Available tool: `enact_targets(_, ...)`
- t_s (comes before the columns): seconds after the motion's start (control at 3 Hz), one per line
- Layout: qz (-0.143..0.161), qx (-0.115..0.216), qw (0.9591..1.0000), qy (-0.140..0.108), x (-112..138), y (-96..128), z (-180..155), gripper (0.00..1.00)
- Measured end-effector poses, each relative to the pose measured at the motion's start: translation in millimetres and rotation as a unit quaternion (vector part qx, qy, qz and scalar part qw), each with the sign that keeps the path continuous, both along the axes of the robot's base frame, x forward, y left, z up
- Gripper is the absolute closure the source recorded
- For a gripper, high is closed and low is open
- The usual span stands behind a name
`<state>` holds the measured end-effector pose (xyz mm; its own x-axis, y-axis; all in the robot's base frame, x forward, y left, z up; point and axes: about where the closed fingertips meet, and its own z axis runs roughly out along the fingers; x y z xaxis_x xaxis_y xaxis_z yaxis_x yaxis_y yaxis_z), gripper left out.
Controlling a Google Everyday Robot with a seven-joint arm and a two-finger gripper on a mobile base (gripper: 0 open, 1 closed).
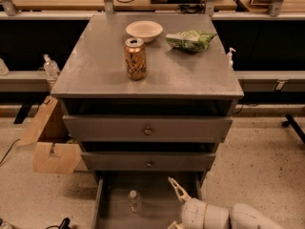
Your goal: Pick water bottle from bottom drawer and place on counter
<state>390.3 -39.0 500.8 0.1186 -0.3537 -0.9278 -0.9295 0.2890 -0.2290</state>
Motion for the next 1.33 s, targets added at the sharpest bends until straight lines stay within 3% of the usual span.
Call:
enact_targets(0.33, 0.0, 0.0, 1.0, 0.0, 0, 0, 0, 0.0)
enact_targets(1.0, 0.021, 0.031, 0.9987, 0.034, 39, 52, -101, 0.0)
enact_targets(1.33, 0.036, 0.03, 0.9985, 0.027, 69, 76, -154, 0.0)
